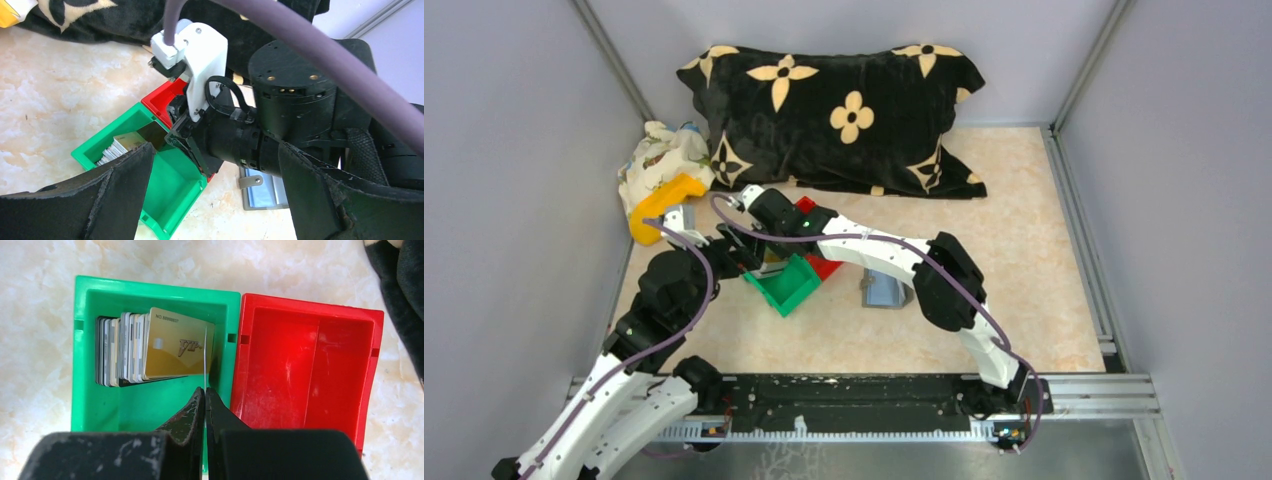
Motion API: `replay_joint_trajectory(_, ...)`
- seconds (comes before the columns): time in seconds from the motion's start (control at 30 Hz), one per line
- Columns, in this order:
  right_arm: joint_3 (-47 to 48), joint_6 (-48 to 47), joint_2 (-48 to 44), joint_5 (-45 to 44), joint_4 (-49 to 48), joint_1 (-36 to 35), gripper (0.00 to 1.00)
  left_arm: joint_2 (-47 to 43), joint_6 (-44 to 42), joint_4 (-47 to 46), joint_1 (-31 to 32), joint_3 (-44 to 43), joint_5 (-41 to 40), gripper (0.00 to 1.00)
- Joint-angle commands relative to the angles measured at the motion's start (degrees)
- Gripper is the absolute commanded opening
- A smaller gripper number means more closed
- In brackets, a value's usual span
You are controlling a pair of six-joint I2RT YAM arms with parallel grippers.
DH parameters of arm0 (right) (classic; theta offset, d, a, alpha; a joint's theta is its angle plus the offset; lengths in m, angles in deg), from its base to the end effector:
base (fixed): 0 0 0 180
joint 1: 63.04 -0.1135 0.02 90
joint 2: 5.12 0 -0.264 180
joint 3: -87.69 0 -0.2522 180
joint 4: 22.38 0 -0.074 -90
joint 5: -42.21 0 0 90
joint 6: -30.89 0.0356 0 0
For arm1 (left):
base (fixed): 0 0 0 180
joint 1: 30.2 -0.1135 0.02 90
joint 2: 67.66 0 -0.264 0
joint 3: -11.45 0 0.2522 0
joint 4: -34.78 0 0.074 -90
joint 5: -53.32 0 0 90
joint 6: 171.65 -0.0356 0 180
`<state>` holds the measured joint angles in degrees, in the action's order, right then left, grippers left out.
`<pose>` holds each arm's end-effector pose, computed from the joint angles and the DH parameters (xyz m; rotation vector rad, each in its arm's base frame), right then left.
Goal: Take the credit cards out of the card holder
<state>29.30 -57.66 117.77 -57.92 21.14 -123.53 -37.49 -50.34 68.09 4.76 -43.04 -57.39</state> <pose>0.2482 0.4258 0.2527 -1.0867 2.0958 0.3261 0.1118 -0.0628 0.3333 -0.2144 1.7348 -0.5422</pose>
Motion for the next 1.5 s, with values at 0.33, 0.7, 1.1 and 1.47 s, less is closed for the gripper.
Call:
replay_joint_trajectory(0.33, 5.3, -3.3, 4.9, -2.3, 1.9, -2.5, 0.0, 0.8, -0.6, -0.5, -0.3, -1.0, 1.5, 0.99)
replay_joint_trajectory(0.7, 7.4, -3.1, 6.9, -1.5, 2.1, -3.3, 0.0, 1.3, -0.9, -0.9, -0.3, -0.7, 2.4, 0.99)
replay_joint_trajectory(1.1, 14.4, -3.4, 10.3, -0.5, 4.1, -4.3, 0.0, 1.8, -0.9, -1.3, -0.3, -0.4, 2.9, 0.99)
replay_joint_trajectory(1.47, 14.8, -3.0, 11.6, 1.4, 4.5, -4.9, 0.29, 1.6, -1.0, -1.2, -0.4, -0.3, 2.9, 0.99)
